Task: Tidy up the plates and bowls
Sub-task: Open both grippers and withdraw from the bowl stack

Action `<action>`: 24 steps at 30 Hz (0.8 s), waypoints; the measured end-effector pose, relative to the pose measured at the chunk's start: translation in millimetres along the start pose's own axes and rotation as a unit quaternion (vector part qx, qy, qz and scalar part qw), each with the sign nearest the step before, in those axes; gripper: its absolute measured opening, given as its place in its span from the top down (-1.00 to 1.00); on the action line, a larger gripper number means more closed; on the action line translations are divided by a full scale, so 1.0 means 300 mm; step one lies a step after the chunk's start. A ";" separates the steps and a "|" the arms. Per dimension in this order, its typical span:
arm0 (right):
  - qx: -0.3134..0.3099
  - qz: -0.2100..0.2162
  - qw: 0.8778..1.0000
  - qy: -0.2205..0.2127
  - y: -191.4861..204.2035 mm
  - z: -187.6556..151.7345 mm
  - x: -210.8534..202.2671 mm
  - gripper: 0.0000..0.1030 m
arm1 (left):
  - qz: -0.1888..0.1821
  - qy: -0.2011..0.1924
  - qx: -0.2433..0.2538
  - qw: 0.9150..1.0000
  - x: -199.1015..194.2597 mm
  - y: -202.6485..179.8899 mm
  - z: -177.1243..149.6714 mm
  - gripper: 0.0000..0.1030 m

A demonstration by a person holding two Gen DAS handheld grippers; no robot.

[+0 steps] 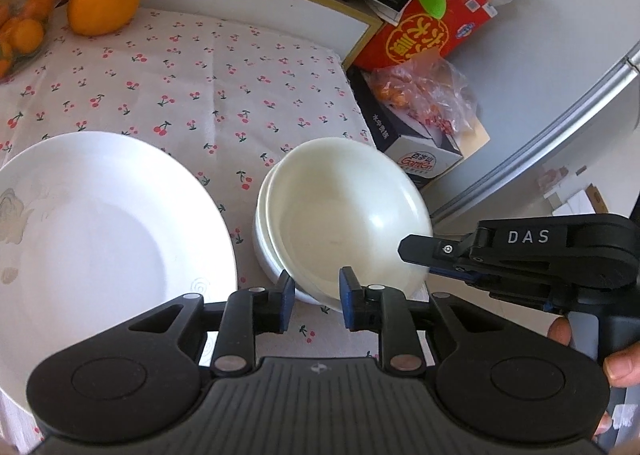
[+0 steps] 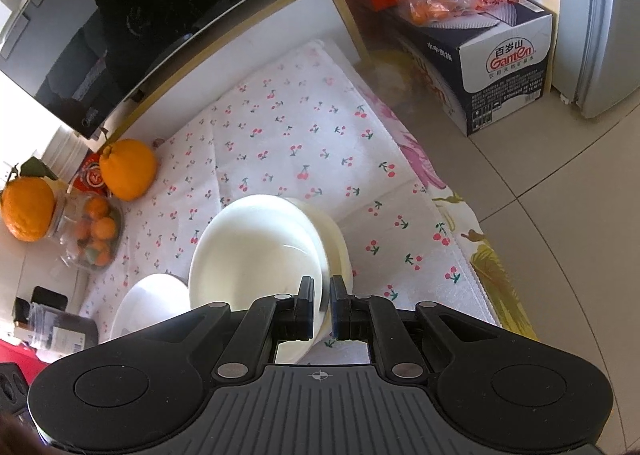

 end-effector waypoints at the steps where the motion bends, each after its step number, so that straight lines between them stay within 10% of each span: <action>1: 0.000 -0.003 1.000 -0.001 -0.001 0.001 0.001 0.77 | 0.001 -0.001 0.005 1.000 -0.002 0.000 -0.001 0.50; 11: -0.001 0.006 1.000 -0.014 -0.021 0.013 -0.018 0.28 | 0.010 -0.038 0.093 0.995 -0.027 -0.018 -0.049 -0.29; 24: -0.104 -0.012 0.992 -0.076 -0.025 0.019 -0.059 -0.47 | 0.008 -0.085 0.214 0.973 -0.068 -0.078 -0.108 -0.77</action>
Point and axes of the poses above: each gripper's, at about its wrist camera, not at the fingertips, and x roughly the way its jaws point, y to its left, z to its top, the point moved 6 cm from there along x, roughly the way its jaws point, and after that the axes turned 5 degrees about -x, right-handed, at the moved point
